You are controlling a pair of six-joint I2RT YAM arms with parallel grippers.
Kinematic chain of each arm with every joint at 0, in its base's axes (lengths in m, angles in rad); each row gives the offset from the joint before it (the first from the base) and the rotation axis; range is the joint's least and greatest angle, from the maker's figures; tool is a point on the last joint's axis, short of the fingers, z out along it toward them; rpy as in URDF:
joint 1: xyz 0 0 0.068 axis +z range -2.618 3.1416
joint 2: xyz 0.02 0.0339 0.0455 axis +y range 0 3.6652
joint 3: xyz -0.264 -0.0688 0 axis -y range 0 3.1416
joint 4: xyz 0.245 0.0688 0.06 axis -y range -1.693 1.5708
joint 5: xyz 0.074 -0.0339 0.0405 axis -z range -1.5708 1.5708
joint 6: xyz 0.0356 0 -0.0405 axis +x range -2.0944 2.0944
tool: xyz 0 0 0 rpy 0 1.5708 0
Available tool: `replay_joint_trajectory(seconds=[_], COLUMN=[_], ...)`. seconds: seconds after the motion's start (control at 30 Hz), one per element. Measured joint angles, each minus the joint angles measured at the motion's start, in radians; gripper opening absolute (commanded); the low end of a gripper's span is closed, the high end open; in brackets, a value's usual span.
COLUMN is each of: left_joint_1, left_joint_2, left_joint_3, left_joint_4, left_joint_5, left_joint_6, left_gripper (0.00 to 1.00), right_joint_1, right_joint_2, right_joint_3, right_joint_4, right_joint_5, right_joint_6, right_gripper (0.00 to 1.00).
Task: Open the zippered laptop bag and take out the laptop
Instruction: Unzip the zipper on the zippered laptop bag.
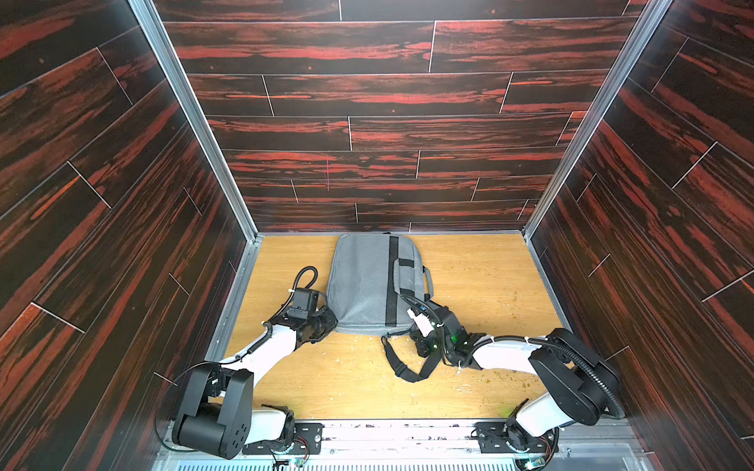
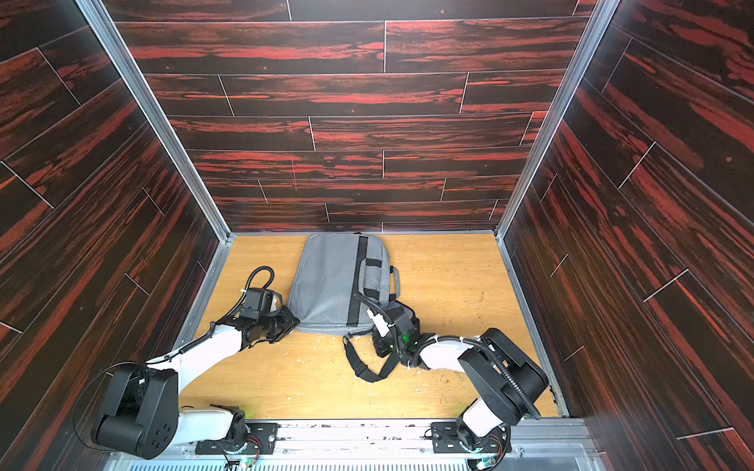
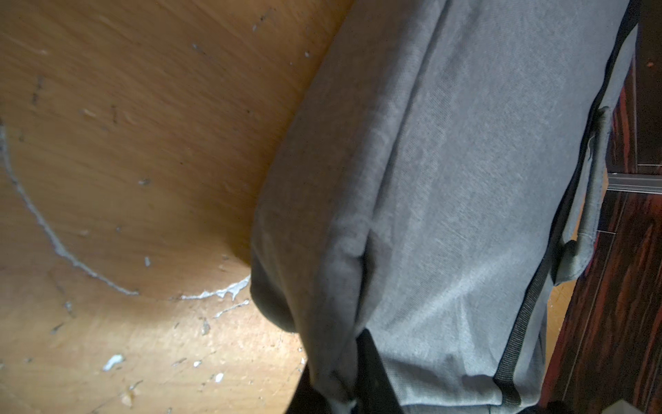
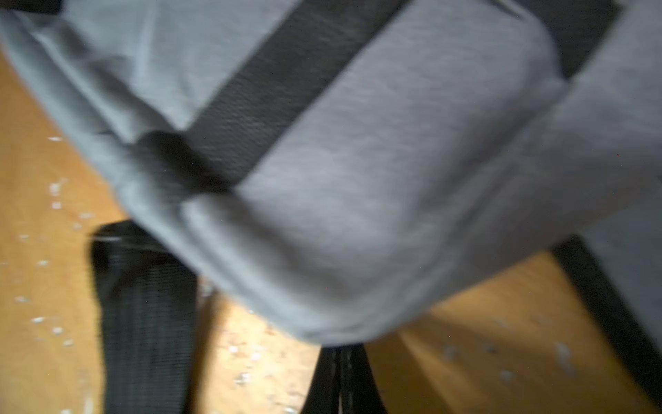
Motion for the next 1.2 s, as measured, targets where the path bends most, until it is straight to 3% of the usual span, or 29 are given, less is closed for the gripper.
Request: replay_joint_trajectory(seconds=[0.2,0.57,0.8,1.0,1.2], left_joint_1=[0.009,0.023,0.030,0.030,0.032], left_joint_2=[0.000,0.032,0.047,0.047,0.050], left_joint_3=[0.009,0.027,0.041,0.041,0.042], left_joint_4=[-0.012,-0.023,-0.024,-0.024,-0.023], left_joint_5=[0.000,0.006,0.011,0.011,0.013], left_joint_6=[0.015,0.036,0.053,0.055,0.063], left_gripper=[0.00,0.00,0.00,0.00,0.00], right_joint_1=[-0.069,-0.095,-0.095,-0.184,-0.339], right_joint_2=[0.003,0.016,0.012,-0.083,-0.012], right_joint_3=[0.065,0.095,0.096,0.131,0.416], right_joint_4=[-0.098,-0.142,-0.181,-0.299,-0.337], right_joint_5=[-0.012,-0.052,-0.067,-0.117,-0.241], right_joint_6=[-0.029,-0.051,-0.055,-0.033,0.062], right_gripper=[0.00,0.00,0.35,0.49,0.53])
